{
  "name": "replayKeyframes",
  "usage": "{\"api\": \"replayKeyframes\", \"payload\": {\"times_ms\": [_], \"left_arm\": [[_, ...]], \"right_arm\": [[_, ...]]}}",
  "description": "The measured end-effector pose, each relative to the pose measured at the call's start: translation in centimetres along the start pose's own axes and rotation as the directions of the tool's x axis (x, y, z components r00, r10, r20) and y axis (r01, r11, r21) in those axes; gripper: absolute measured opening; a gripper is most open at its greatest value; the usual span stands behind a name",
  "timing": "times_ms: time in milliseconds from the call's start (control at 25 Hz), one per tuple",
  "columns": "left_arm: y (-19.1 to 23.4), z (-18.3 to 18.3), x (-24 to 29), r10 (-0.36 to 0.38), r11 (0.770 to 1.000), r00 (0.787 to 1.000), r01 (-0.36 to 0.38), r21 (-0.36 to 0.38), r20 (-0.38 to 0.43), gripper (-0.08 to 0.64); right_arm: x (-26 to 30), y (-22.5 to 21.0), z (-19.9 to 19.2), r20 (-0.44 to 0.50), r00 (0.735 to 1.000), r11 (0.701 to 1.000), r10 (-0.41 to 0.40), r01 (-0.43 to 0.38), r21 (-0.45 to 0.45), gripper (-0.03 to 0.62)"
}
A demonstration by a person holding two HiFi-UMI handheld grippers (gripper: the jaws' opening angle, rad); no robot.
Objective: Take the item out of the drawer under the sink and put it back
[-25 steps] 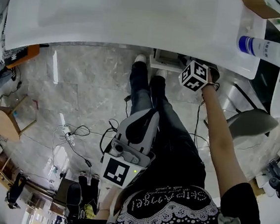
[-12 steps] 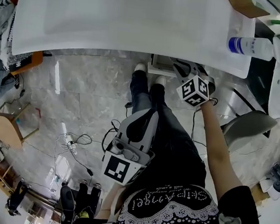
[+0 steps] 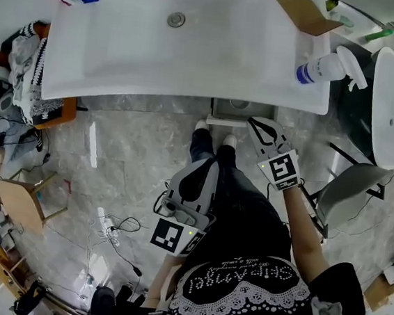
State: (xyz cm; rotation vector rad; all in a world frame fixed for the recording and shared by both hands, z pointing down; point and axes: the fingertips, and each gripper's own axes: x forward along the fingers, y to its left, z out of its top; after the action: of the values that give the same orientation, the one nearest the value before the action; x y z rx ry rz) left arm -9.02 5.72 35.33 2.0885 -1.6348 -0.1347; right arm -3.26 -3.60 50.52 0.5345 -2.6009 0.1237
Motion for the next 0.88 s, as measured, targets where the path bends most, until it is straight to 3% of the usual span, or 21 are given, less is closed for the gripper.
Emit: {"api": "replayKeyframes", "payload": {"times_ms": [240, 440, 720, 880], "left_arm": [[-3.6, 2.1, -0.3, -0.036, 0.996, 0.999, 0.033, 0.077, 0.038, 0.003], [-5.9, 3.8, -0.3, -0.082, 0.988, 0.994, 0.072, 0.138, 0.068, 0.003], [-8.7, 7.0, 0.1, -0.127, 0.968, 0.983, 0.094, 0.235, 0.131, 0.003], [-9.2, 8.6, -0.2, -0.165, 0.952, 0.964, 0.101, 0.288, 0.210, 0.003]], "right_arm": [[-6.3, -0.8, 7.0, 0.235, 0.967, 0.994, -0.094, 0.078, 0.075, 0.018], [-10.9, -1.6, 11.9, 0.353, 0.926, 0.989, -0.132, 0.098, 0.111, 0.018], [-18.3, -2.0, 15.5, 0.450, 0.870, 0.977, -0.202, 0.148, 0.154, 0.018], [-21.1, -0.9, 15.5, 0.455, 0.862, 0.973, -0.223, 0.166, 0.161, 0.018]]}}
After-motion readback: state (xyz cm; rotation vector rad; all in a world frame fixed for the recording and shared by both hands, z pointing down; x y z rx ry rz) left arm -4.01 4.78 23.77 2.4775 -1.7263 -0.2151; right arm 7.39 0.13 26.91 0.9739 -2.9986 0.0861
